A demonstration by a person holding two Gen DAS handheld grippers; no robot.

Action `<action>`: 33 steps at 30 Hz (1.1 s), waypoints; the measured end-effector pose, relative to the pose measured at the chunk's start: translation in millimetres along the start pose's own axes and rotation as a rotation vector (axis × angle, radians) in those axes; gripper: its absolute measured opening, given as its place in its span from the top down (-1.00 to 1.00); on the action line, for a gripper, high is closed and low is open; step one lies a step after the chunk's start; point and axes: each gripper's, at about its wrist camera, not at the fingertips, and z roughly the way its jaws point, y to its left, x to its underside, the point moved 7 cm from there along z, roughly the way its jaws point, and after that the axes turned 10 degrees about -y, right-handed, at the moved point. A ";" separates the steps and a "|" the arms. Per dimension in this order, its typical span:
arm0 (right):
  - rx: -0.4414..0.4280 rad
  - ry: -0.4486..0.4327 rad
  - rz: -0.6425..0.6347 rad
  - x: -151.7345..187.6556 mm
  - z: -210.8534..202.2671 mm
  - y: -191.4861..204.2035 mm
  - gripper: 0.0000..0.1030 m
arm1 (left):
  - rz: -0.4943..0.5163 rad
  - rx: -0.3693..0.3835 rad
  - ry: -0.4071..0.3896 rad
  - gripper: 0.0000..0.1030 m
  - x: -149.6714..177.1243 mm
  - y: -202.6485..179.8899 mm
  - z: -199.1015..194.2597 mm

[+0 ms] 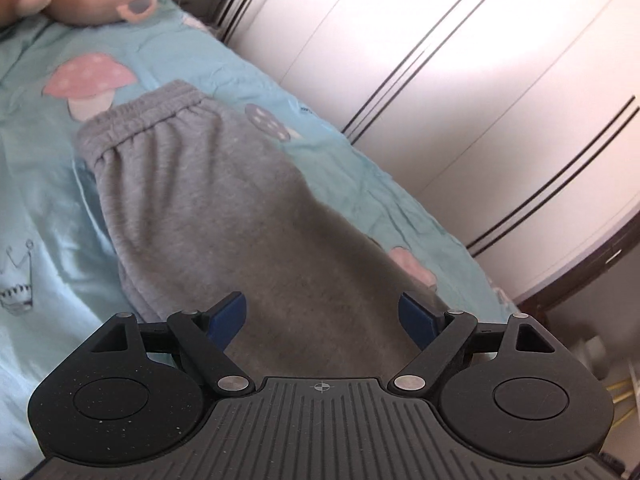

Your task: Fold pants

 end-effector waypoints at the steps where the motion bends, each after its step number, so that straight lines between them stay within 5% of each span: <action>1: 0.015 0.007 -0.031 -1.0 8.5 1.3 -0.16 | 0.012 -0.007 -0.011 -0.73 -0.2 0.0 0.6; 3: 0.015 0.038 -0.062 0.1 28.5 6.1 -0.08 | 0.027 -0.022 -0.018 -0.73 -2.2 2.4 -0.3; 5: 0.009 0.070 -0.111 3.0 46.6 14.6 0.93 | 0.032 -0.040 -0.017 -0.73 -1.4 5.5 2.8; 7: -0.010 0.076 -0.120 6.3 52.1 19.2 0.94 | 0.020 -0.065 -0.007 -0.73 -1.6 9.1 6.9; 11: -0.026 -0.105 -0.028 -26.2 37.3 26.7 0.94 | 0.006 -0.064 0.015 -0.73 3.8 7.0 11.5; 14: 0.010 -0.095 0.031 -32.2 52.4 21.7 0.88 | 0.031 -0.063 0.028 -0.73 9.1 1.2 11.2; 15: 0.066 -0.095 -0.001 -29.6 58.9 19.3 0.81 | 0.037 -0.065 0.036 -0.73 10.0 0.2 11.1; 17: 0.124 -0.099 -0.035 -29.1 58.9 11.8 0.11 | 0.039 -0.057 0.029 -0.73 8.4 -1.6 7.0; 22: 0.049 -0.193 0.080 -32.3 -3.7 -14.5 0.03 | 0.074 -0.005 0.013 -0.73 8.1 -18.2 -0.1; 28: -0.129 0.033 0.206 55.9 -67.1 -38.0 0.32 | 0.114 0.147 0.074 -0.75 31.9 -66.3 0.5; 30: -0.083 0.100 0.212 84.4 -64.5 -58.1 0.61 | 0.136 0.182 0.102 -0.75 41.5 -82.1 -1.0; 31: -0.045 0.109 0.196 91.4 -63.4 -68.9 1.00 | 0.146 0.205 0.111 -0.75 45.8 -89.7 -3.5; 33: 0.036 0.063 0.206 87.6 -72.4 -84.1 1.00 | 0.148 0.237 0.119 -0.76 53.8 -100.4 -8.0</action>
